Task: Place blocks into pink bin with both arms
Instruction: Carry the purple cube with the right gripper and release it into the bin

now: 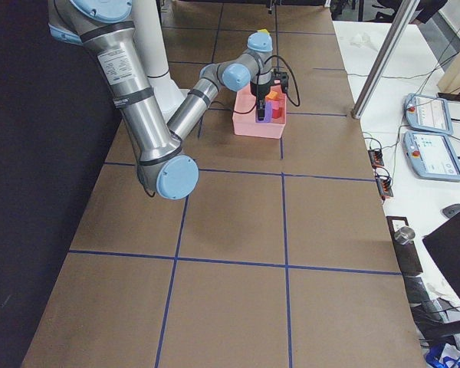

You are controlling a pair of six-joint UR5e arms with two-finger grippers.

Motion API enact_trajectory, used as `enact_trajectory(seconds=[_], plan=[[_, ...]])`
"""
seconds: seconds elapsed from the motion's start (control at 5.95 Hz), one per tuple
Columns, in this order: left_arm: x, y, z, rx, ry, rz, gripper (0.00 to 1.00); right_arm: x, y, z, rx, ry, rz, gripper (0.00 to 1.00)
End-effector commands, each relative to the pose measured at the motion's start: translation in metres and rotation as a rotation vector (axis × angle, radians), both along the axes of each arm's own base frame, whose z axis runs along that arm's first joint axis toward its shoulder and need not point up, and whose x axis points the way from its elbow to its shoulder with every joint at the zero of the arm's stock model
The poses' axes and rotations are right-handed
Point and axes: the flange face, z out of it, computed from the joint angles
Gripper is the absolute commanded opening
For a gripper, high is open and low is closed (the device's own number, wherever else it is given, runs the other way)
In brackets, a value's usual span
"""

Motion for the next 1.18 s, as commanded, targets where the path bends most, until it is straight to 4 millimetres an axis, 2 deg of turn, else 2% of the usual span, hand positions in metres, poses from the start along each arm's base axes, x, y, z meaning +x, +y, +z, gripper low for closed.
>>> enact_trajectory(seconds=[0.0, 0.17, 0.34, 0.5, 0.67, 0.84, 1.01], plan=[[-0.047, 0.000, 0.076, 0.002, 0.047, 0.016, 1.00, -0.076, 0.002, -0.081, -0.039, -0.023, 0.064, 0.14], [-0.047, 0.003, 0.082, -0.010, 0.046, 0.015, 1.00, -0.122, 0.009, -0.104, -0.028, -0.002, 0.078, 0.41], [-0.048, 0.010, 0.091, -0.040, 0.060, 0.009, 1.00, -0.126, 0.011, -0.104, -0.014, 0.009, 0.086, 0.99], [-0.050, 0.021, 0.105, -0.105, 0.072, -0.030, 1.00, -0.126, 0.011, -0.102, -0.008, 0.016, 0.068, 1.00], [-0.051, 0.028, 0.108, -0.150, 0.076, -0.086, 1.00, -0.106, -0.003, -0.101, 0.044, 0.043, 0.035, 1.00], [-0.053, 0.037, 0.131, -0.125, 0.087, -0.103, 1.00, -0.075, -0.023, -0.098, 0.091, 0.066, -0.028, 1.00], [-0.056, 0.051, 0.148, -0.268, 0.100, -0.267, 1.00, -0.034, -0.050, -0.086, 0.094, 0.051, -0.050, 1.00]])
